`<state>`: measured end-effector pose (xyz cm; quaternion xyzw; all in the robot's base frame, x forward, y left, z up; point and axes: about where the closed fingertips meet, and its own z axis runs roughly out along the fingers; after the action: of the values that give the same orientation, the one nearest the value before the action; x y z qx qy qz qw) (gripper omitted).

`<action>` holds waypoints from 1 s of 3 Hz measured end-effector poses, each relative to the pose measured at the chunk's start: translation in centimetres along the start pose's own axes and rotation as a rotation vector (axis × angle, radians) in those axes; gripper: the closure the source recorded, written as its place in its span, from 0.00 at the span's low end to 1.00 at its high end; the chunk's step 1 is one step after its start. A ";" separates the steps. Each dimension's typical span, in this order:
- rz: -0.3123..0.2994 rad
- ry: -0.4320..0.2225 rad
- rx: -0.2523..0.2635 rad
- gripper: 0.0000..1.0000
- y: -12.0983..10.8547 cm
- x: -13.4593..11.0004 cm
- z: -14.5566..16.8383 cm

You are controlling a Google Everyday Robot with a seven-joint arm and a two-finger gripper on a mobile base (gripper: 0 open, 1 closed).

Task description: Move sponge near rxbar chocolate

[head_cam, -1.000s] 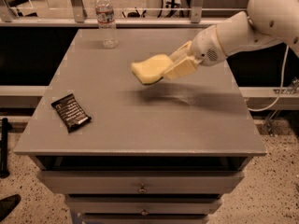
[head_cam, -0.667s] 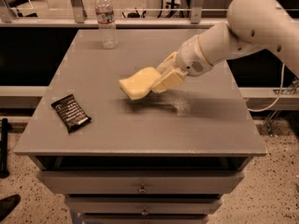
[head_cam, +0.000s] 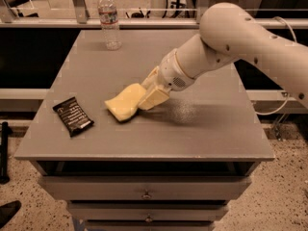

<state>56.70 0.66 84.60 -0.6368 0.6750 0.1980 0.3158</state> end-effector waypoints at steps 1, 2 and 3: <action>-0.021 0.002 -0.012 0.74 0.7 -1.1 0.9; -0.032 0.002 -0.024 0.44 1.7 -2.1 1.6; -0.033 -0.006 -0.036 0.20 2.5 -2.7 1.9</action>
Offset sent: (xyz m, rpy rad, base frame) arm -0.0199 0.0351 0.0012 -0.0076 -0.0037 0.0441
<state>54.58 4.18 84.67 -0.6530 0.6597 0.2067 0.3093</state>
